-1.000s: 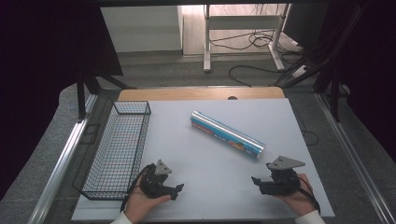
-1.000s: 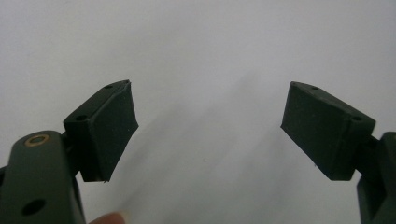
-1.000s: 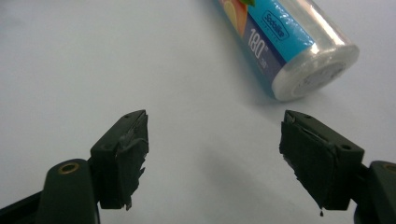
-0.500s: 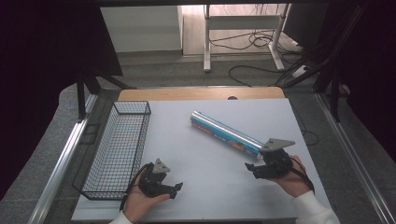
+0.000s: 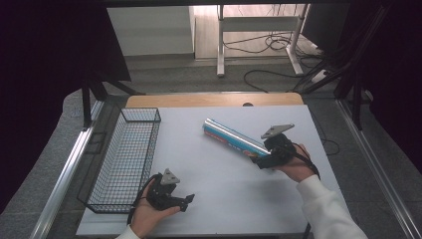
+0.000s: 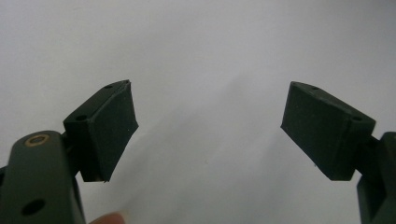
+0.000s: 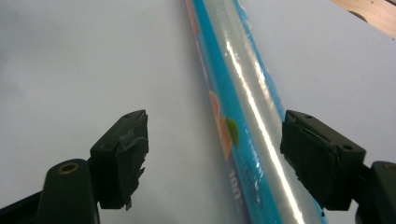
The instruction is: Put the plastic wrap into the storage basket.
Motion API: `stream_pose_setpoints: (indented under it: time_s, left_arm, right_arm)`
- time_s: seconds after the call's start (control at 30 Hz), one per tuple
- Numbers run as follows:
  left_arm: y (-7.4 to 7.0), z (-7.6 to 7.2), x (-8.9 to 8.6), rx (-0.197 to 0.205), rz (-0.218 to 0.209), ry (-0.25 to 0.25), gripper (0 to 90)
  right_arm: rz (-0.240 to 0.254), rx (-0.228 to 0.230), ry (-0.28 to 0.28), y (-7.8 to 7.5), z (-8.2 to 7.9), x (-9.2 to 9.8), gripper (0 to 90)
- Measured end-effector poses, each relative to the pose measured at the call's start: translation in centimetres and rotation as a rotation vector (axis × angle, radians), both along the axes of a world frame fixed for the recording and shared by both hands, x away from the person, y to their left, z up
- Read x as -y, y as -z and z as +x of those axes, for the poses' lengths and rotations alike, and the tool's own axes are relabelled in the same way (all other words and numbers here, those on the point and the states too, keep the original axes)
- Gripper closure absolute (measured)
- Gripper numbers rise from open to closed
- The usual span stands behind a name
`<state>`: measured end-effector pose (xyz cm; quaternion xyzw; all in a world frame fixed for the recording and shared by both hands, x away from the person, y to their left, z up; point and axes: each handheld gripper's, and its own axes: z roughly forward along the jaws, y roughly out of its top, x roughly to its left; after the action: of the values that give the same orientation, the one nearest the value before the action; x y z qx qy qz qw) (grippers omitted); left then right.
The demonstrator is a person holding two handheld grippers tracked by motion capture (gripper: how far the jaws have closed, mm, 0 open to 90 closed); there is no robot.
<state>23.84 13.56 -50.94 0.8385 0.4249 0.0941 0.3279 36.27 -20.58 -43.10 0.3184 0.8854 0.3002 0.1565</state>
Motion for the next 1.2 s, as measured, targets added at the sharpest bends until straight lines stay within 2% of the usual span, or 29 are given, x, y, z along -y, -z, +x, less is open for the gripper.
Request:
stream_pose_setpoints:
  time_s: [0.03, 0.1, 0.13, 0.53, 0.63, 1.2]
  left_arm:
    - [0.0, 0.0, 0.0, 0.0, -0.001, 0.0, 17.4]
    - [0.0, 0.0, -0.1, 0.0, -0.001, 0.001, 17.4]
    - [-0.1, 0.0, -0.1, -0.001, -0.002, 0.0, 17.4]
    - [-0.9, -0.3, -0.5, 0.016, -0.029, -0.01, 17.4]
    - [-1.1, -0.3, -0.6, 0.014, -0.038, -0.011, 17.4]
    - [-1.3, -0.4, -0.5, 0.013, -0.039, -0.006, 17.4]
  right_arm:
    - [-0.006, 0.005, -0.001, 0.0, 0.8, -0.5, 24.3]
    - [-0.01, 0.005, -0.001, 0.0, 1.1, -0.6, 24.4]
    - [-0.018, -0.005, -0.002, 0.1, 1.8, -1.1, 24.4]
    - [-0.069, -0.028, -0.025, 0.5, 4.6, -3.7, 24.3]
    - [-0.073, -0.021, -0.021, 0.6, 5.1, -4.0, 24.6]
    - [-0.104, -0.085, -0.012, 2.5, 7.8, -4.7, 25.0]
